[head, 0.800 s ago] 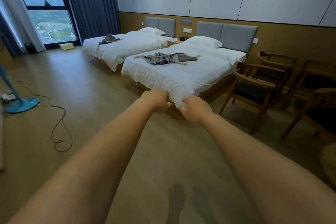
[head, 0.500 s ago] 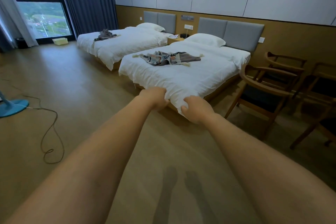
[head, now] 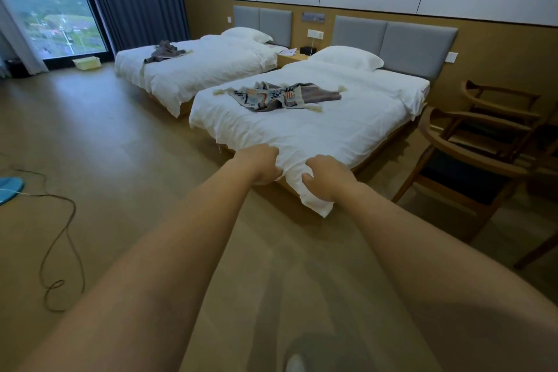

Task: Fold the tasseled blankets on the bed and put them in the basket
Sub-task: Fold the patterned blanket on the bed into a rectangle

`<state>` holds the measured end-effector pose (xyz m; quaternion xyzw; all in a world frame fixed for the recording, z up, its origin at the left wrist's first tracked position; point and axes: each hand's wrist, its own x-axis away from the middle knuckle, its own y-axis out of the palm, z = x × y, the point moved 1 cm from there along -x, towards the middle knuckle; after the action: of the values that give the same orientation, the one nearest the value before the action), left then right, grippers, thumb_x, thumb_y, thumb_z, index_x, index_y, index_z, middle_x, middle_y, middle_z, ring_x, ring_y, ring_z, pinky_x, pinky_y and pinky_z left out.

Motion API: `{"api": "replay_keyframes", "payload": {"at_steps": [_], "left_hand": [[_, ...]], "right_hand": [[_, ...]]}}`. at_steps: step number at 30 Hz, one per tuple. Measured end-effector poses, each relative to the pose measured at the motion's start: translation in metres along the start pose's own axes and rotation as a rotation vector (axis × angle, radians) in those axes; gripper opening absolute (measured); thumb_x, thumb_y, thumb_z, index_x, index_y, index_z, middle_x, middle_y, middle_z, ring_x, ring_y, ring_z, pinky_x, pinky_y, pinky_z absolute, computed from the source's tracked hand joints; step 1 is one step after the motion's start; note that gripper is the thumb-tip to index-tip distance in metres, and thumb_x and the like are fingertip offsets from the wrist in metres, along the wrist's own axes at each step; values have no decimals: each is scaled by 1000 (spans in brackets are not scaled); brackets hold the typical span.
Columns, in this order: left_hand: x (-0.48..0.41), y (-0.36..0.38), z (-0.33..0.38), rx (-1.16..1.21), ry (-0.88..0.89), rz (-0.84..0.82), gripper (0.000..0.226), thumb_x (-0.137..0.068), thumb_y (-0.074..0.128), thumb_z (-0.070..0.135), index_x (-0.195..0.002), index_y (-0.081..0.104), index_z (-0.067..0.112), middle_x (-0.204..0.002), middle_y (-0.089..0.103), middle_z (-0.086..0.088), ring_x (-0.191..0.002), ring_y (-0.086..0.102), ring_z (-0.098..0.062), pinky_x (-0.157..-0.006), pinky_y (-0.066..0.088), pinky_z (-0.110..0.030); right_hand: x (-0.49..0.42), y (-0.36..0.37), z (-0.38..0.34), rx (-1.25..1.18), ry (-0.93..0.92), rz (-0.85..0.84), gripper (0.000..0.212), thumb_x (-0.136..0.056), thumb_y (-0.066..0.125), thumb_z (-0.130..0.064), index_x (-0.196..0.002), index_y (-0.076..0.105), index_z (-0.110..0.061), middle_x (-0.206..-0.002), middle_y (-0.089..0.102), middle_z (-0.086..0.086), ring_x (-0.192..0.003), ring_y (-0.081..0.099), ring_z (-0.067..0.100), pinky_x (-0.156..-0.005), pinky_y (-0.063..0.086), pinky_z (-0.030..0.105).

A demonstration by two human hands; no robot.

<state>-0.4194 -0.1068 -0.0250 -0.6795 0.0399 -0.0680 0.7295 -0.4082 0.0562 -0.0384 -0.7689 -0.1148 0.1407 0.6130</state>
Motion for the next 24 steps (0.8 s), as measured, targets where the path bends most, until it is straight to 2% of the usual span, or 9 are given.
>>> {"api": "replay_keyframes", "payload": {"at_steps": [6, 11, 14, 24], "left_hand": [[-120, -11, -25, -44, -30, -65, 52, -91, 45, 40, -136, 39, 14, -139, 44, -8, -123, 46, -27, -94, 40, -39], [-208, -33, -60, -53, -75, -19, 55, -93, 44, 40, -140, 34, 15, -145, 39, -9, -129, 41, -28, -99, 37, -40], [-246, -31, -83, -51, -99, -46, 56, -93, 45, 40, -141, 33, 16, -147, 37, -8, -131, 39, -27, -102, 36, -40], [-391, -33, -196, -74, -127, -73, 55, -95, 42, 37, -144, 29, 17, -150, 34, -7, -135, 35, -26, -105, 33, -39]], "right_hand": [[-126, -1, 31, 14, -10, -43, 41, -96, 39, -29, -131, 45, -8, -137, 48, 12, -124, 45, 29, -101, 37, 38], [-225, -2, 44, 18, -21, -43, 42, -96, 39, -30, -133, 44, -11, -138, 48, 10, -124, 46, 27, -101, 37, 35], [-272, 10, 43, 34, -42, -80, 44, -97, 39, -31, -136, 41, -12, -140, 46, 9, -126, 45, 26, -102, 36, 35], [-458, 54, 24, 26, -85, -97, 41, -94, 42, -32, -128, 47, -9, -133, 51, 11, -119, 48, 27, -97, 40, 36]]}}
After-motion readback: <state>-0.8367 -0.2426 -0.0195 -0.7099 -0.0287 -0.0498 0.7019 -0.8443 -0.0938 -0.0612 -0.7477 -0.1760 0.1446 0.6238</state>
